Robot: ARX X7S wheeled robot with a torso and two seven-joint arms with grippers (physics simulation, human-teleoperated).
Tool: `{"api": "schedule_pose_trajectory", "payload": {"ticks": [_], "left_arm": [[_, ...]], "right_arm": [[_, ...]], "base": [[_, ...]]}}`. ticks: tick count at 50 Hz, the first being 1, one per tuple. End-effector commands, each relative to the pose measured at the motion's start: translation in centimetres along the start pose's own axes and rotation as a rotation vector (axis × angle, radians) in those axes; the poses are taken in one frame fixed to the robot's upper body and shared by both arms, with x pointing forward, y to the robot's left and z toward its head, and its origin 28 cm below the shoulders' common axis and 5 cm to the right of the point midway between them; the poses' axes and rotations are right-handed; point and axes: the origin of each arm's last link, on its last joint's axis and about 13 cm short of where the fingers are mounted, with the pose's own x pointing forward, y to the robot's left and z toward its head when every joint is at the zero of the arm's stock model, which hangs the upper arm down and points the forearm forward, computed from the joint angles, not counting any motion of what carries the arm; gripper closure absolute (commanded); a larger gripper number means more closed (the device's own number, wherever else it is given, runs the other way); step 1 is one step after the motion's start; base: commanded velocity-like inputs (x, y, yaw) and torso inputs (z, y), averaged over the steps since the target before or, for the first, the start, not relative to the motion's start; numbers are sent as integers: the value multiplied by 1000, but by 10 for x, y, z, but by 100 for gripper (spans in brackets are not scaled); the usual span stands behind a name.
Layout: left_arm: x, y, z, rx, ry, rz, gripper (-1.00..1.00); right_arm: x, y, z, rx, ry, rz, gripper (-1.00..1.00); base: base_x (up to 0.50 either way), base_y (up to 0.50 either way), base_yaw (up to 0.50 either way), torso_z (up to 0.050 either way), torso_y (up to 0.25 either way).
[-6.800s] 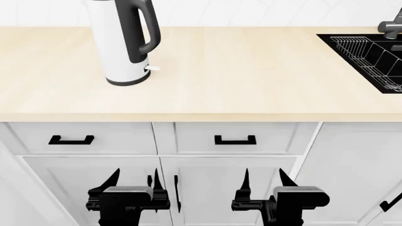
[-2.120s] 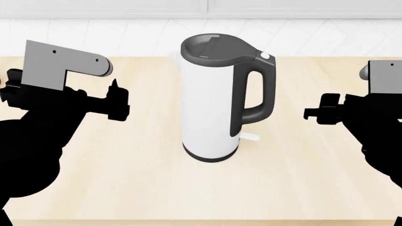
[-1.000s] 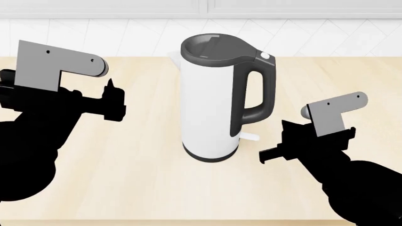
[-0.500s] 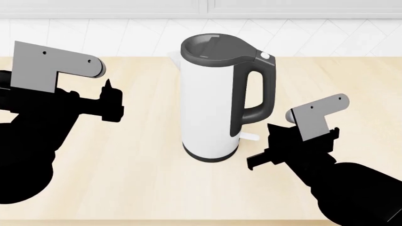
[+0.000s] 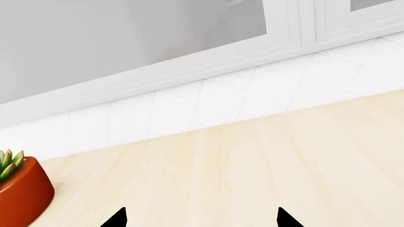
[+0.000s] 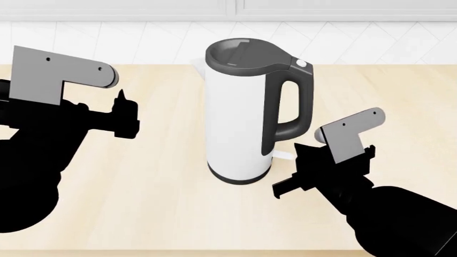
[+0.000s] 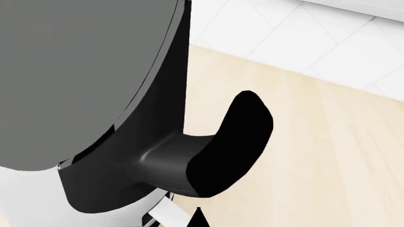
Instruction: Press down the lever to turn on the electric kettle.
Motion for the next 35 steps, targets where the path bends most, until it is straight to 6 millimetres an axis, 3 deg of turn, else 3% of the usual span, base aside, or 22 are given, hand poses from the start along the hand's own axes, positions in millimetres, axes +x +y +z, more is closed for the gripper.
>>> {"api": "schedule_pose_trajectory", "payload": {"ticks": [1,19,26,35], "left_arm": [[-1,1,1,0,-1,4,-100],[-3,2,0,-1,1,12,-100],[-2,2,0,1,2,11,-100],[-4,2,2,2,-1,14,-100]], "right_arm": [[0,4,1,-11,1,27,100],[11,5,-6,1,28,30,100],[25,-1,-9,23,51,10,100],[37,8,-35,5,169,41,100]], "base": [[0,0,0,0,0],[0,0,0,0,0],[0,0,0,0,0],[0,0,0,0,0]]}}
